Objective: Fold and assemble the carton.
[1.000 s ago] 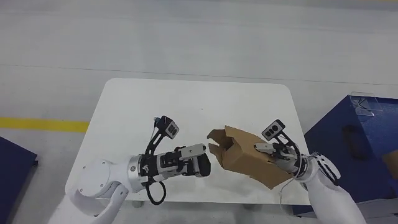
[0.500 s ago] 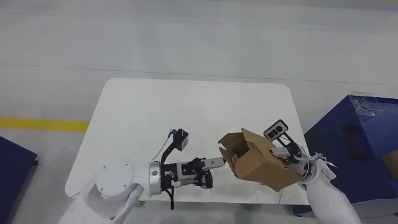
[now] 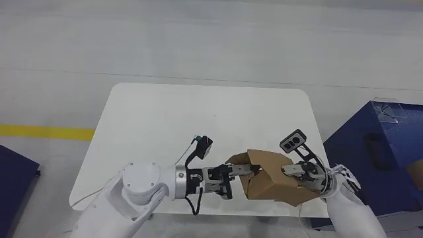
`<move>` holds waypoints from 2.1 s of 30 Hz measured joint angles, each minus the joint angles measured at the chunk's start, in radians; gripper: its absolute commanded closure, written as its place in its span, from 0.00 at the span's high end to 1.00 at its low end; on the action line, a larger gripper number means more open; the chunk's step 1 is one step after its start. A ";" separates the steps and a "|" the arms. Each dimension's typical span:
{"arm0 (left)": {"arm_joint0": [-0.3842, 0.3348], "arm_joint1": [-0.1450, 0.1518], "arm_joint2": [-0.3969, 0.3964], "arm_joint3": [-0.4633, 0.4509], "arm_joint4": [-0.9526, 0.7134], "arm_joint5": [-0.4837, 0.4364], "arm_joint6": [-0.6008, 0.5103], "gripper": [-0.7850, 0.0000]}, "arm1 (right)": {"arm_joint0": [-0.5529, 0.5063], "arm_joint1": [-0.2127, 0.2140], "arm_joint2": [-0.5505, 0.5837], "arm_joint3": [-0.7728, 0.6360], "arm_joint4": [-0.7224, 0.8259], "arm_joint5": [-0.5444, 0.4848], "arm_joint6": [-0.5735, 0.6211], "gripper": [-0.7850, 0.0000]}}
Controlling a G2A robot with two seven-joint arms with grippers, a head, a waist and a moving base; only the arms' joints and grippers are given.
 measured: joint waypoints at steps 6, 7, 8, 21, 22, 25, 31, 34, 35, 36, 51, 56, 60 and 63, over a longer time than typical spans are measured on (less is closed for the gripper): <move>0.018 0.005 -0.052 -0.034 -0.016 -0.014 0.044 1.00 | 0.012 0.002 0.030 0.010 -0.055 -0.051 -0.039 0.00; 0.032 0.008 -0.073 -0.052 -0.022 -0.027 0.054 1.00 | 0.013 0.002 0.030 0.011 -0.062 -0.054 -0.042 0.00; 0.044 0.011 -0.089 -0.066 -0.025 -0.038 0.061 1.00 | 0.014 0.002 0.029 0.012 -0.068 -0.055 -0.042 0.00; 0.077 0.021 -0.078 -0.144 0.092 -0.004 0.081 1.00 | 0.007 0.000 -0.003 -0.003 -0.133 -0.076 -0.030 0.00; 0.070 0.020 -0.067 -0.137 0.102 0.008 0.086 1.00 | 0.006 0.001 0.000 -0.003 -0.132 -0.077 -0.028 0.00; 0.055 0.015 -0.043 -0.117 0.106 0.031 0.097 1.00 | 0.003 0.001 0.007 -0.003 -0.127 -0.077 -0.024 0.00; 0.029 0.006 -0.003 -0.093 0.105 0.036 0.102 1.00 | -0.009 0.001 0.006 -0.011 -0.122 -0.077 -0.016 0.00; 0.021 0.003 0.012 -0.088 0.105 0.031 0.105 1.00 | -0.013 0.001 0.001 -0.013 -0.126 -0.075 -0.012 0.00; 0.018 0.002 0.015 -0.087 0.106 0.029 0.105 1.00 | -0.013 0.000 0.000 -0.012 -0.124 -0.072 -0.012 0.00; 0.016 0.001 0.018 -0.087 0.109 0.026 0.107 1.00 | -0.013 0.000 -0.001 -0.010 -0.120 -0.067 -0.011 0.00; 0.189 0.049 -0.272 -0.192 0.096 -0.075 0.085 1.00 | 0.072 0.012 -0.165 0.132 0.151 0.267 -0.055 0.00; 0.177 0.055 -0.254 -0.173 0.151 0.005 0.048 1.00 | 0.088 0.049 -0.247 0.117 0.229 0.290 -0.077 0.00; 0.155 0.052 -0.204 -0.157 0.167 -0.011 0.027 1.00 | 0.104 0.075 -0.284 0.127 0.239 0.274 -0.062 0.00; 0.148 0.050 -0.177 -0.159 0.164 -0.022 0.017 1.00 | 0.116 0.092 -0.302 0.137 0.253 0.264 -0.051 0.00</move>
